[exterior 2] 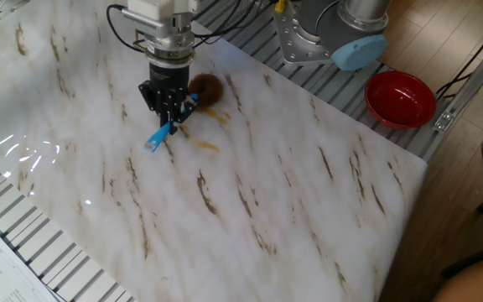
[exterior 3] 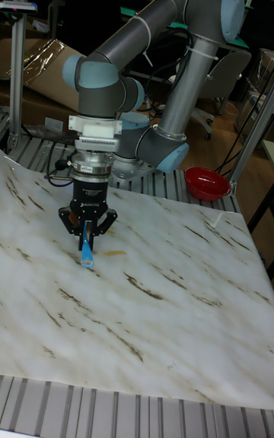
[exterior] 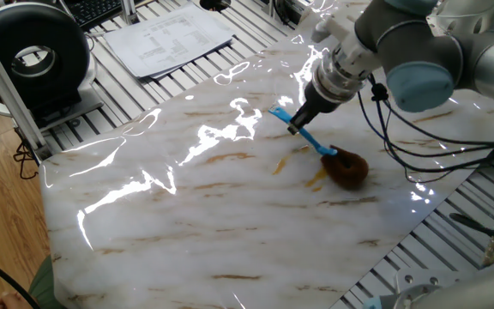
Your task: Scrub the table with a brush
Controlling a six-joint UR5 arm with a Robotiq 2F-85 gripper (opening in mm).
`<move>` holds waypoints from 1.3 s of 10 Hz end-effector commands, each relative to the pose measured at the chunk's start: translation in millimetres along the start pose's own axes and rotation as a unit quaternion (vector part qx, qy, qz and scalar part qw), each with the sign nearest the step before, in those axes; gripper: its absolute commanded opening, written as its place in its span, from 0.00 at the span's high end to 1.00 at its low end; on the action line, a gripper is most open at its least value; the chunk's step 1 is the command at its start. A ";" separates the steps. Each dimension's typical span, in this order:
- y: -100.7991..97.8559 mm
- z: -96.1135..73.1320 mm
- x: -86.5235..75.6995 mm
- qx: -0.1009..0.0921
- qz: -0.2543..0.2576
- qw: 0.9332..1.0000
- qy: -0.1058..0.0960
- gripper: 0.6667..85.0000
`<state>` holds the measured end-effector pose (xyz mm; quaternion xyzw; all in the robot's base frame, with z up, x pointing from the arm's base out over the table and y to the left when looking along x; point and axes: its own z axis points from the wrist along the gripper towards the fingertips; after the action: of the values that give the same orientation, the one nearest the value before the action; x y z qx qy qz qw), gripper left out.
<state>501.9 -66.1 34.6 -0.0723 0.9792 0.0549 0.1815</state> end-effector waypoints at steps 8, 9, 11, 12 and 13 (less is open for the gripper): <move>81.4 16.4 -53.4 0.020 0.072 0.996 -0.040 1.00; 88.4 15.6 -55.3 0.024 0.079 0.996 -0.034 1.00; 91.6 13.3 -53.3 0.030 0.084 0.996 -0.025 1.00; 89.0 12.1 -47.9 0.028 0.086 0.996 -0.024 1.00; 80.3 12.0 -41.9 0.030 0.074 0.996 -0.028 1.00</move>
<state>536.2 22.4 44.3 0.0037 0.9779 0.0419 0.2049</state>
